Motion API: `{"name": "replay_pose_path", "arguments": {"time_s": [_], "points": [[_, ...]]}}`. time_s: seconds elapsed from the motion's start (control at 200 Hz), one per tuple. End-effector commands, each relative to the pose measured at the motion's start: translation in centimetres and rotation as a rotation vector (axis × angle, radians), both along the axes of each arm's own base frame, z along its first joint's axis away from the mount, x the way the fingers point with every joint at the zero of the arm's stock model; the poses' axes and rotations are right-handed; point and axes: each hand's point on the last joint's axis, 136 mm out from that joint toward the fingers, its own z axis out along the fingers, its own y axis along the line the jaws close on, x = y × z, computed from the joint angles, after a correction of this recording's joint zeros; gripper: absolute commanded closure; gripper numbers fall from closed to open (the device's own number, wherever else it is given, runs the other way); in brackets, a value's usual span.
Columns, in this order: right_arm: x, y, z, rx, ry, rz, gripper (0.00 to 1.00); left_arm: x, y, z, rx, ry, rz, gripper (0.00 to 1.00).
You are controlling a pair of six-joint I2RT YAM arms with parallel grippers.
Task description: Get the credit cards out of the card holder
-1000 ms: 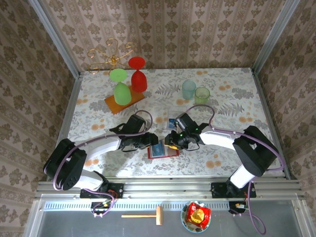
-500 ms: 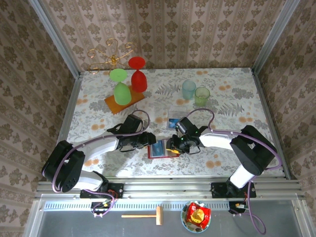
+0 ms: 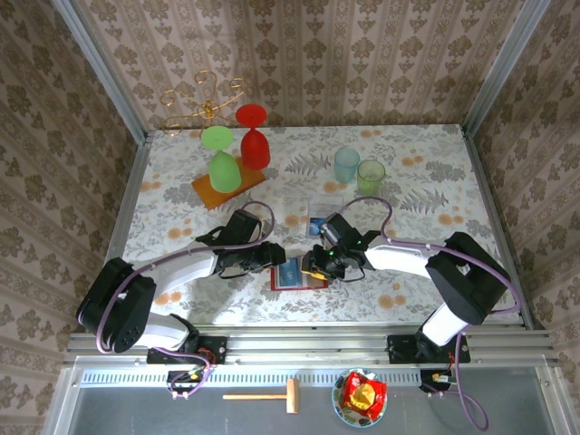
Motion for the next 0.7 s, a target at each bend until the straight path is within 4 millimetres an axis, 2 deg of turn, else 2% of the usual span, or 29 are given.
{"name": "replay_pose_path", "arguments": {"time_s": [0.0,0.24,0.695], "points": [[0.9,0.9,1.6,0.02,-0.038,0.009,0.65,-0.2,0.1,-0.4,0.002,0.006,-0.019,0.63],[1.6,3.1,1.9,0.087,-0.019,0.046,0.65,-0.7,0.6,-2.0,0.024,0.038,-0.003,0.65],[1.9,4.2,0.8,0.108,0.013,0.061,0.66,-1.2,1.2,-3.5,0.046,0.075,0.002,0.64]]}}
